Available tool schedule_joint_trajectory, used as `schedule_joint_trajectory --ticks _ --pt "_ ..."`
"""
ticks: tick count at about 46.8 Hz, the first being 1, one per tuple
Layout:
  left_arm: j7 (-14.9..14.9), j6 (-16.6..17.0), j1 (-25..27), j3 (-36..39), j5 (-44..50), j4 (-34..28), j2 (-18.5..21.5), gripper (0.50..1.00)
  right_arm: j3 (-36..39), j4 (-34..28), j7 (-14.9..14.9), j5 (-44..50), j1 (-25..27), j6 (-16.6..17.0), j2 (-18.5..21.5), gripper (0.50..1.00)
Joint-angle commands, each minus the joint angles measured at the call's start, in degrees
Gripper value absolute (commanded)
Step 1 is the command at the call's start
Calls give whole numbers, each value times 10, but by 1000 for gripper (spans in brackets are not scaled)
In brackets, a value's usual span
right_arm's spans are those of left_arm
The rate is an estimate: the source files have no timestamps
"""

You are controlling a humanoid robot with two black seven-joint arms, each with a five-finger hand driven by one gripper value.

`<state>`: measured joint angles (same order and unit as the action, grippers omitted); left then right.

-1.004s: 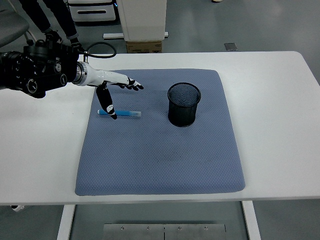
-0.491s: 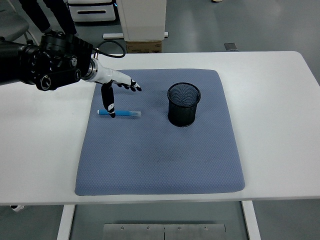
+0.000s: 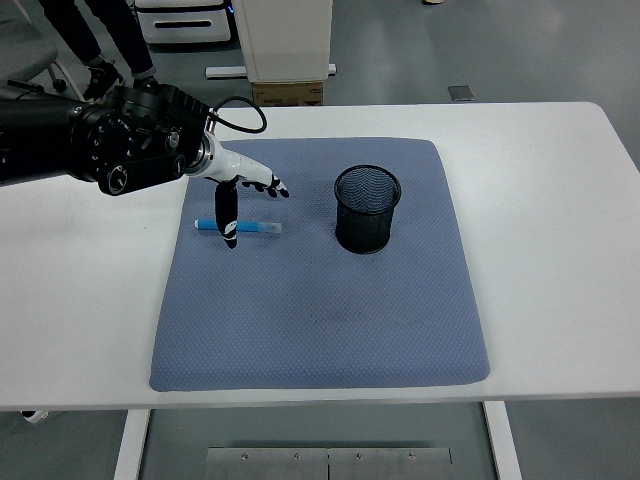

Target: Left hand places marker in pen holder

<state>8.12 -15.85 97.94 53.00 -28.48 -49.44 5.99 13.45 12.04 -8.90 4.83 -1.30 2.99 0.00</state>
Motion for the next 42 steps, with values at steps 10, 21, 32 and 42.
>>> schedule_joint_trajectory --ticks 10,21,32,42 --pt "0 3 -21 0 0 0 0 1000 0 0 0 0 0 0 0 1000" --pt "0 3 -21 0 0 2 -1 1000 0 0 0 0 0 0 0 1000" --pt "-1 3 -21 10 -6 20 -10 1000 0 0 0 0 0 0 0 1000" --pt "-1 0 -21 18 -7 20 -19 1000 0 0 0 0 0 0 0 1000"
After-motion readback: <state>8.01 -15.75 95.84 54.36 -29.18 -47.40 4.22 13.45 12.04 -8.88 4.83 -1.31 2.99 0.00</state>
